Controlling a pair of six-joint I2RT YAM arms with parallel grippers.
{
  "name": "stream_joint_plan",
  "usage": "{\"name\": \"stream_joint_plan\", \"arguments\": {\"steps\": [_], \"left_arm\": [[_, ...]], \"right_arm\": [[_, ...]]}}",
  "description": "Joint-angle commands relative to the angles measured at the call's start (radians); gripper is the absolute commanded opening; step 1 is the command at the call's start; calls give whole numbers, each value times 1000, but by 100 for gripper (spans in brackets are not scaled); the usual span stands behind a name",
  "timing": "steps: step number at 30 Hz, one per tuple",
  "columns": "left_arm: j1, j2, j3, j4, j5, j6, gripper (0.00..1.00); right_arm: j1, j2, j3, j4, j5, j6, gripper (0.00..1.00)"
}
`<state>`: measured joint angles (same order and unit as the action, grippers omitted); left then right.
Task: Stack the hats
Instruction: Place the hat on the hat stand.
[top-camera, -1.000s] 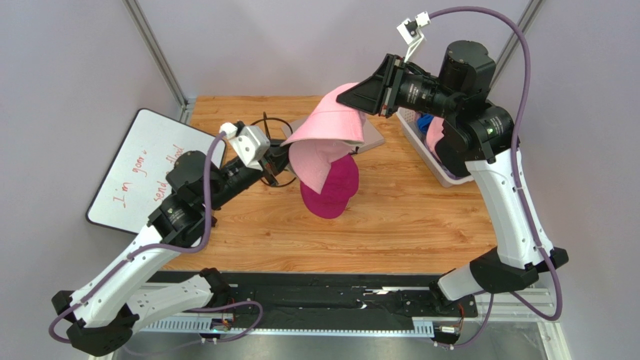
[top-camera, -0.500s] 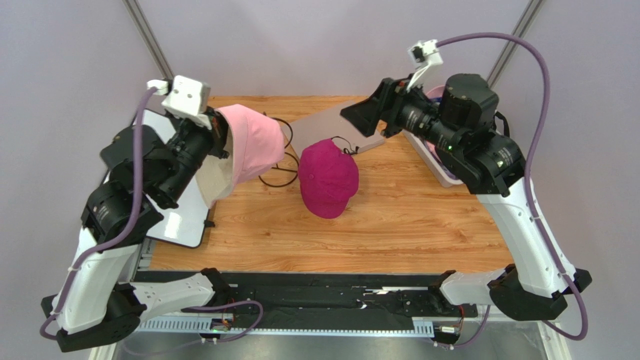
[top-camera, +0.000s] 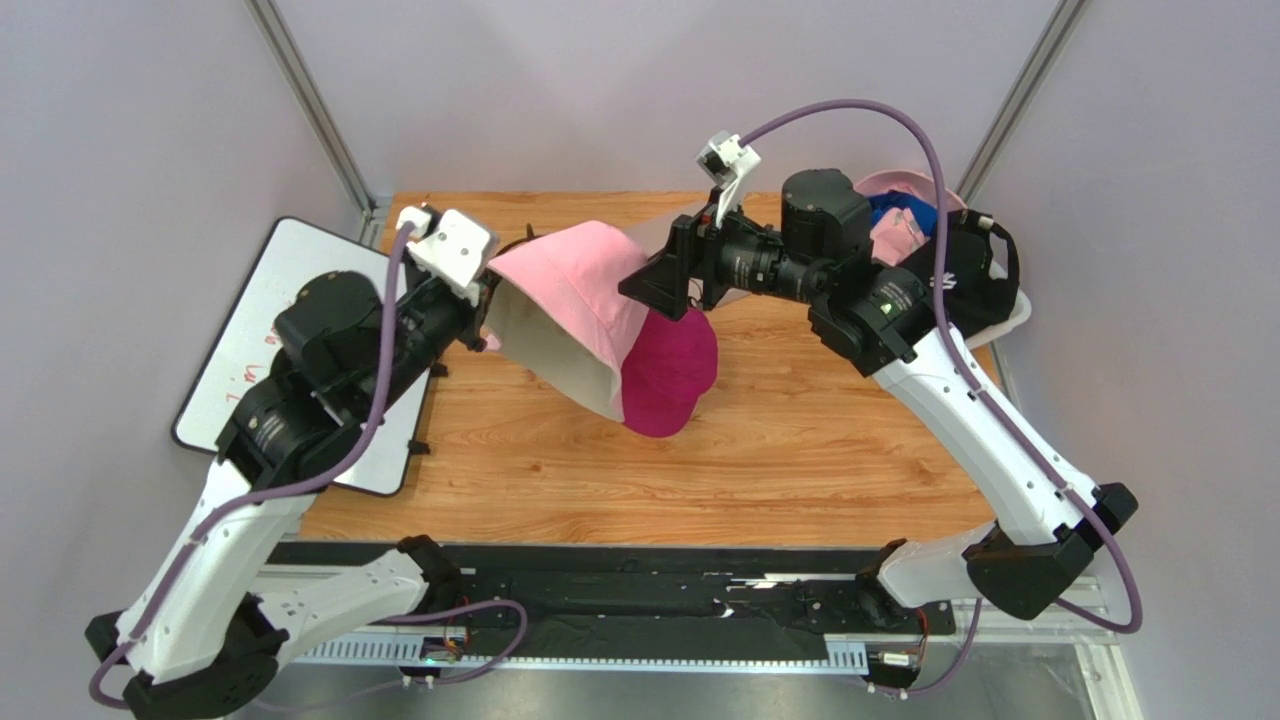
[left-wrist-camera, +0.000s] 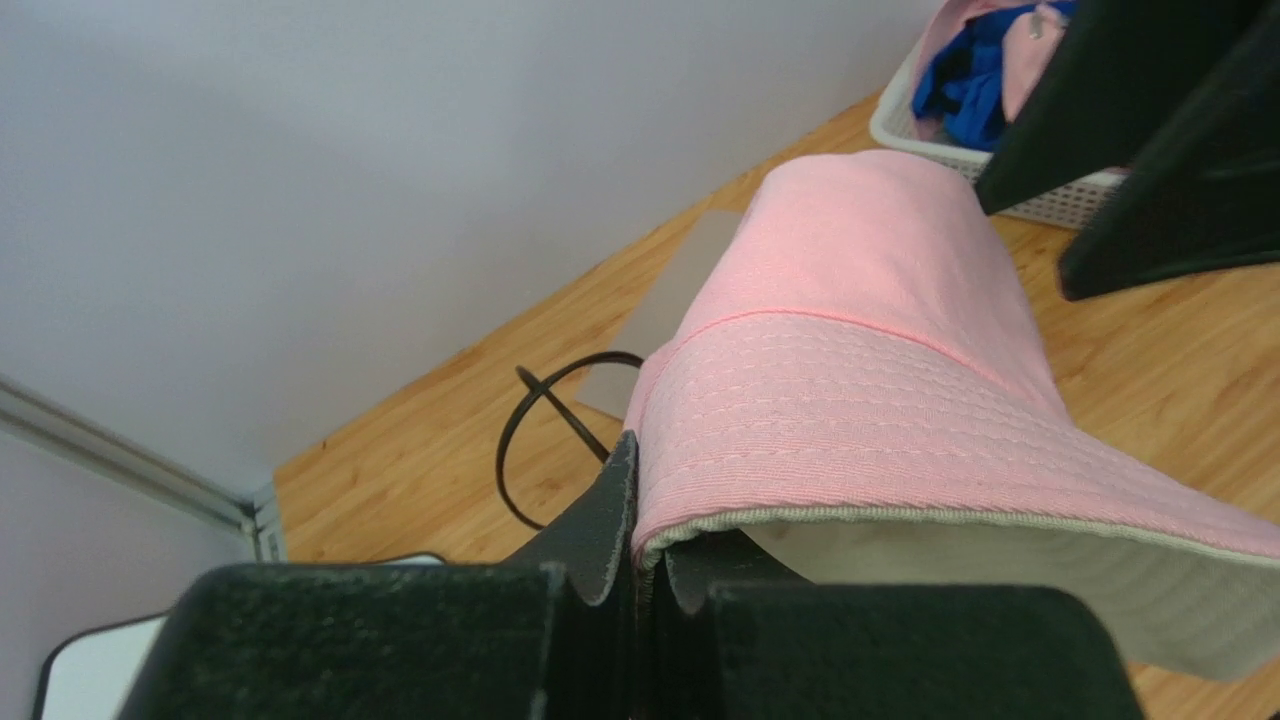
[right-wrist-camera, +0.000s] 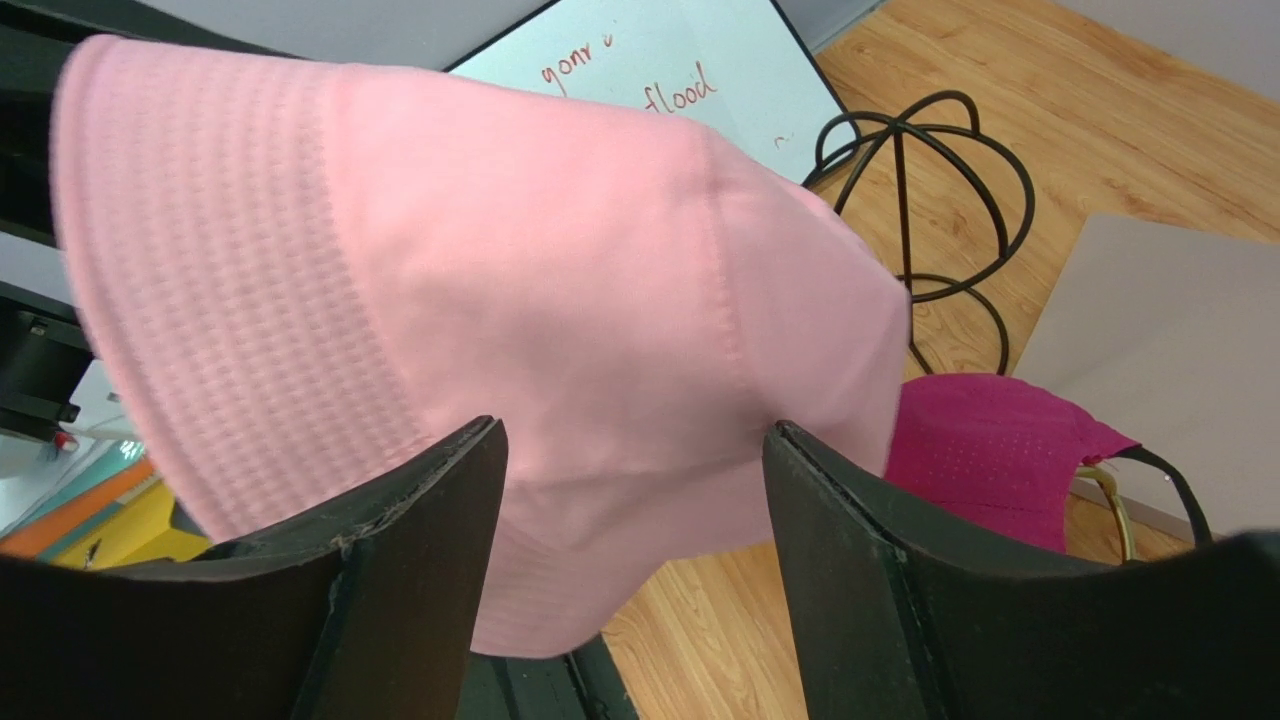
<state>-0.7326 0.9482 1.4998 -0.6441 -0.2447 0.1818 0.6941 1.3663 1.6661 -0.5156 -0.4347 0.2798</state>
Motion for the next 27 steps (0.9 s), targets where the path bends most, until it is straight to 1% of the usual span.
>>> {"name": "stream_joint_plan", "arguments": {"steps": [1,5,8,9,11,12,13,15,20,23,25,27], "left_arm": [[24,-120,-62,158,237,154,0],[30,-216,-127,173,317,223,0],[30,-238,-122,124,367,258,0],[30,-242,-113,100,380,265,0],[32,-252,-104,80,407,265,0],[32,-256,-96,63,421,269,0],[32,-261,-92,55,453,269,0],[32,-276,-78,43,481,265,0],[32,-307,-59,38,536,245,0],[32,-319,-50,40,555,234,0],[32,-321,-44,41,573,223,0],[32,-322,-39,44,590,213,0]], "right_arm": [[-25,-26,-3,112,-51,-30,68],[-53,-49,-22,138,-136,-18,68],[-70,-59,-71,179,-237,-36,67],[-70,-71,-107,218,-313,-42,68],[-71,-82,-149,255,-380,-45,68],[-71,-93,-167,275,-442,-44,68],[-71,-101,-211,320,-469,-41,67],[-70,-119,-250,356,-525,-41,67],[-67,-199,-374,437,-581,-37,66],[-64,-245,-433,463,-567,-71,66],[-64,-250,-437,466,-555,-85,66],[-62,-239,-428,471,-581,-76,66]]}}
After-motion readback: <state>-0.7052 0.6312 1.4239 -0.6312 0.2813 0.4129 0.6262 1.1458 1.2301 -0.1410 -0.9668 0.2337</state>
